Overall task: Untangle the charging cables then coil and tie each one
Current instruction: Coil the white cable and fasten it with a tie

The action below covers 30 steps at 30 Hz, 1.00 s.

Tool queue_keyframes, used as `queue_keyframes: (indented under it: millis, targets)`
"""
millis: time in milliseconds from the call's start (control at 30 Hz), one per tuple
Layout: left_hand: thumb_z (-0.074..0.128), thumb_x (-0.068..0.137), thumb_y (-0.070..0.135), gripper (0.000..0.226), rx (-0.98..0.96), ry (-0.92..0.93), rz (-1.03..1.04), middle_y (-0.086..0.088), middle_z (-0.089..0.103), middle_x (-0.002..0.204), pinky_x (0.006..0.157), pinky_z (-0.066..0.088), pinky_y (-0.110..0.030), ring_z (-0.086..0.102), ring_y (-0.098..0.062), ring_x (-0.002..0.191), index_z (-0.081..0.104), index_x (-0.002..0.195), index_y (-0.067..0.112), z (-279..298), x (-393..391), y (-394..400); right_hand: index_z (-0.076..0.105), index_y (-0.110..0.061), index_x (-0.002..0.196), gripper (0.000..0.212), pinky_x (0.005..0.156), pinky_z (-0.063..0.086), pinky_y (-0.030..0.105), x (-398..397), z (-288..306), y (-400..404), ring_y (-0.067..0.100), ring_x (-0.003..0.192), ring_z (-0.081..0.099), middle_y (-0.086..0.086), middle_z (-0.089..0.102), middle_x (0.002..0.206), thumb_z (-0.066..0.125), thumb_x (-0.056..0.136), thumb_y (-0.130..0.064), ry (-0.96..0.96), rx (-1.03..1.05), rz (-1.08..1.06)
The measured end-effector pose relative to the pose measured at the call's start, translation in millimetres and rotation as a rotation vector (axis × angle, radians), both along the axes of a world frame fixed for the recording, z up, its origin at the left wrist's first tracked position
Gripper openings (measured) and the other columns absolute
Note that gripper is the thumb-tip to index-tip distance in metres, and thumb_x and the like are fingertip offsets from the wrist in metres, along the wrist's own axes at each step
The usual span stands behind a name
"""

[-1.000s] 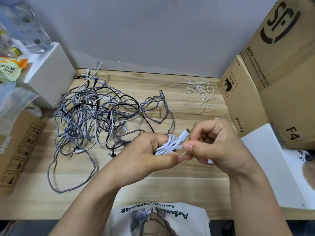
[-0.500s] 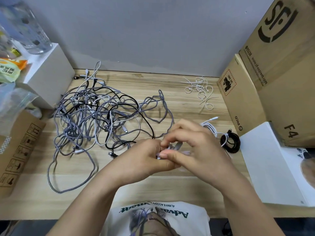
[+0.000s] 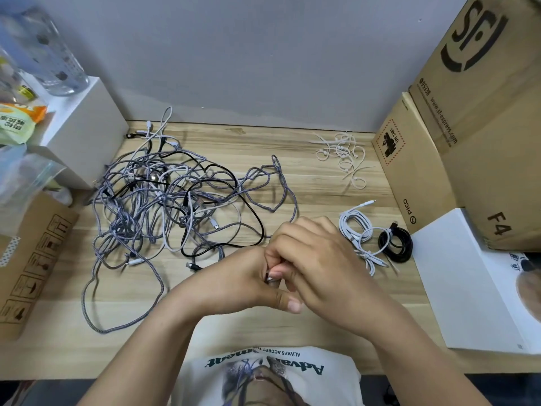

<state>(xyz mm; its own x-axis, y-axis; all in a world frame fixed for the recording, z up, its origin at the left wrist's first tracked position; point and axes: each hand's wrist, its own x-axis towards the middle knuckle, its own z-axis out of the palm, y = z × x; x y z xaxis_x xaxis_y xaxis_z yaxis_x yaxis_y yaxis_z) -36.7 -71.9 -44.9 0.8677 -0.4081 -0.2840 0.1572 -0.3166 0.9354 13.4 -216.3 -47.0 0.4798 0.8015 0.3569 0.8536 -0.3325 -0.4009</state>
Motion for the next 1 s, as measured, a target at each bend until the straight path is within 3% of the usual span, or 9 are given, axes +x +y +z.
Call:
queue_keyframes:
  millis: [167, 267, 400, 467, 533, 600, 667, 767, 1000]
  targets:
    - [0.049, 0.091, -0.004, 0.018, 0.221, -0.045, -0.156, 0.007, 0.046, 0.081, 0.067, 0.033, 0.0, 0.042, 0.012, 0.067, 0.053, 0.092, 0.013, 4, 0, -18, 0.049, -0.019, 0.08, 0.01, 0.072, 0.031, 0.028, -15, 4, 12, 0.007, 0.075, 0.041, -0.016, 0.043, 0.081, 0.046, 0.089, -0.019, 0.214, 0.298, 0.023]
    - [0.027, 0.096, 0.025, 0.042, 0.334, -0.163, -0.15, -0.001, 0.048, 0.121, 0.072, 0.025, 0.004, 0.033, 0.013, 0.089, 0.042, 0.128, 0.003, 2, -3, -31, 0.049, -0.021, 0.08, 0.011, 0.073, 0.033, 0.024, -18, 5, 17, 0.003, 0.074, 0.043, -0.02, 0.041, 0.079, 0.045, 0.09, -0.021, 0.298, 0.425, -0.034]
    - [0.001, 0.084, 0.031, 0.05, 0.519, -0.238, -0.271, 0.008, 0.014, 0.149, 0.075, 0.003, 0.007, 0.009, 0.01, 0.106, 0.014, 0.132, 0.034, 5, -2, -41, 0.046, -0.027, 0.081, 0.009, 0.073, 0.033, 0.019, -20, 2, 23, -0.003, 0.074, 0.04, -0.022, 0.041, 0.073, 0.046, 0.087, -0.02, 0.39, 0.509, -0.103]
    - [0.0, 0.081, 0.031, 0.044, 0.48, -0.215, -0.242, 0.017, 0.002, 0.137, 0.072, -0.004, 0.01, 0.003, 0.01, 0.106, 0.004, 0.124, 0.04, 5, 1, -45, 0.046, -0.028, 0.079, 0.01, 0.071, 0.035, 0.022, -18, 2, 26, 0.001, 0.073, 0.043, -0.021, 0.043, 0.073, 0.046, 0.087, -0.022, 0.457, 0.543, -0.111]
    - [0.017, 0.098, 0.024, 0.039, 0.366, -0.112, -0.174, 0.014, 0.023, 0.134, 0.078, 0.011, 0.009, 0.019, 0.015, 0.104, 0.033, 0.133, 0.021, 1, 5, -45, 0.046, -0.031, 0.076, 0.012, 0.069, 0.036, 0.021, -13, 4, 28, 0.001, 0.071, 0.045, -0.02, 0.048, 0.072, 0.049, 0.085, -0.024, 0.577, 0.58, -0.11]
    - [0.04, 0.092, -0.007, 0.027, 0.171, 0.069, -0.118, 0.009, 0.055, 0.092, 0.063, 0.029, 0.002, 0.041, 0.017, 0.068, 0.056, 0.085, 0.014, -4, 9, -47, 0.05, -0.031, 0.078, 0.009, 0.068, 0.038, 0.015, -6, 2, 27, -0.001, 0.069, 0.048, -0.018, 0.053, 0.07, 0.055, 0.082, -0.025, 0.689, 0.606, -0.117]
    - [0.052, 0.085, -0.006, 0.035, 0.028, 0.224, -0.063, 0.004, 0.042, 0.056, 0.045, 0.028, -0.008, 0.039, 0.003, 0.043, 0.043, 0.057, 0.014, -13, 10, -46, 0.056, -0.03, 0.079, 0.005, 0.067, 0.04, 0.015, 1, -4, 21, 0.0, 0.067, 0.049, -0.016, 0.057, 0.072, 0.06, 0.08, -0.027, 0.703, 0.59, -0.141]
    - [0.058, 0.081, 0.023, 0.033, -0.149, 0.41, -0.04, 0.008, 0.032, 0.048, 0.041, 0.014, -0.016, 0.026, -0.002, 0.041, 0.049, 0.05, 0.022, -26, 10, -31, 0.067, -0.025, 0.087, 0.01, 0.071, 0.043, 0.014, 11, -20, -2, 0.005, 0.072, 0.055, -0.01, 0.063, 0.08, 0.064, 0.079, -0.031, 0.659, 0.417, -0.136]
    - [0.06, 0.08, 0.009, 0.014, -0.49, 0.497, 0.17, 0.004, 0.04, 0.048, 0.035, 0.018, -0.009, 0.031, -0.003, 0.039, 0.052, 0.068, 0.011, -51, 31, -11, 0.064, -0.037, 0.111, 0.042, 0.08, 0.043, 0.014, 16, -60, -46, 0.006, 0.098, 0.06, -0.014, 0.064, 0.104, 0.066, 0.074, -0.055, 0.891, 0.243, -0.2]
